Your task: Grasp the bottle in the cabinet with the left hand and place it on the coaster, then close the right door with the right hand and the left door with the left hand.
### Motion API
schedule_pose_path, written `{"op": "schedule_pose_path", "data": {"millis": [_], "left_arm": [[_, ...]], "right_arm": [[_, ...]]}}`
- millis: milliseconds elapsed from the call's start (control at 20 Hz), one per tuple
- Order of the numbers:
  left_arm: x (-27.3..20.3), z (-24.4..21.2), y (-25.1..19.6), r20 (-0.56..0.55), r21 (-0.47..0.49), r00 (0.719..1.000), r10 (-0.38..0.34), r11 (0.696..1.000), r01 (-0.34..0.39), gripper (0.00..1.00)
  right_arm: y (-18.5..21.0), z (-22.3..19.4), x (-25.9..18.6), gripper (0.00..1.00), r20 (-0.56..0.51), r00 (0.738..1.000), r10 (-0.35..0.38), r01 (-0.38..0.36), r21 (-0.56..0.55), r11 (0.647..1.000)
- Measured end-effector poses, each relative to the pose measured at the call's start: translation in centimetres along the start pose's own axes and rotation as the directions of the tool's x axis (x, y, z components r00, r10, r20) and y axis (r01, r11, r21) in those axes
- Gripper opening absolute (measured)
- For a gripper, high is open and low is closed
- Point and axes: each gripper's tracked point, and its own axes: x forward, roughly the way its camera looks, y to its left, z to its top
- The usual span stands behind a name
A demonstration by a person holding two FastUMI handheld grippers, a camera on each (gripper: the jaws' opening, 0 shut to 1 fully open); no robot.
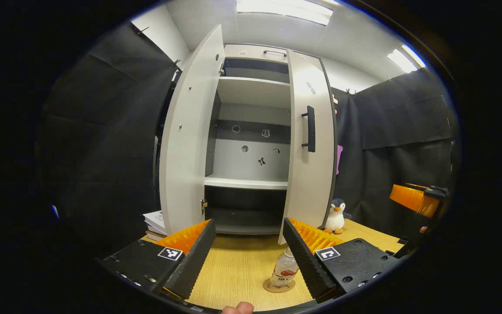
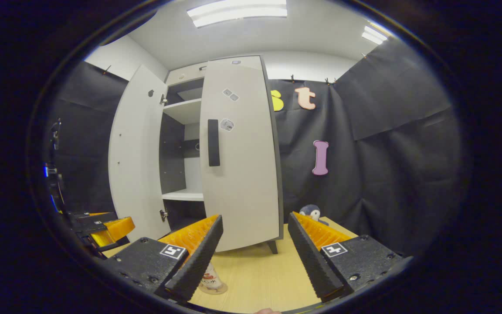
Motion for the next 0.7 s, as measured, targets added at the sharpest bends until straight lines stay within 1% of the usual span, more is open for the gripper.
{"op": "schedule_pose_path", "data": {"millis": [100,150,200,250,350,400,450,500,600,650,700], "left_arm": [[-0.2,2.0,0.2,0.043,-0.041,0.999,-0.001,0.999,0.002,0.95],[-0.4,3.6,0.5,0.080,-0.061,0.997,-0.004,0.998,0.008,0.94],[-0.8,5.5,1.3,0.120,-0.075,0.993,0.008,0.997,0.001,0.98],[-0.8,7.1,2.2,0.155,-0.090,0.988,0.016,0.996,-0.002,0.95],[-0.6,9.5,4.6,0.192,-0.134,0.981,0.034,0.991,-0.008,0.94],[-0.7,10.8,6.1,0.213,-0.158,0.975,0.055,0.987,-0.021,0.99],[-0.8,12.2,8.0,0.241,-0.180,0.966,0.093,0.982,-0.050,0.99],[-0.8,13.4,10.5,0.267,-0.195,0.953,0.144,0.976,-0.093,0.95],[-1.2,14.7,16.0,0.292,-0.208,0.917,0.273,0.954,-0.217,0.95],[-0.9,14.7,18.0,0.288,-0.209,0.907,0.308,0.944,-0.254,0.95],[-0.2,14.7,19.5,0.281,-0.209,0.902,0.326,0.939,-0.274,0.99]], "right_arm": [[0.4,0.1,0.1,0.98,0.004,1.000,0.015,-0.015,0.003,1.000],[0.6,0.2,0.1,0.94,0.006,1.000,0.024,-0.024,0.002,1.000],[0.9,0.3,0.3,0.94,0.008,0.999,0.032,-0.032,-0.001,0.999],[1.2,0.4,0.4,0.98,0.010,0.999,0.041,-0.041,-0.008,0.999],[1.8,0.7,0.6,0.98,0.019,0.998,0.066,-0.066,-0.017,0.998],[2.2,0.7,0.8,0.95,0.020,0.997,0.080,-0.079,-0.020,0.997],[2.4,0.5,0.9,0.98,0.015,0.996,0.085,-0.085,-0.022,0.996],[2.5,0.4,1.2,0.98,0.010,0.996,0.094,-0.093,-0.023,0.995],[2.6,0.2,1.4,0.98,0.005,0.995,0.098,-0.098,-0.022,0.995],[2.6,0.1,1.5,0.98,0.004,0.995,0.097,-0.097,-0.021,0.995],[2.7,0.2,1.8,0.98,0.004,0.995,0.100,-0.100,-0.020,0.995]]}}
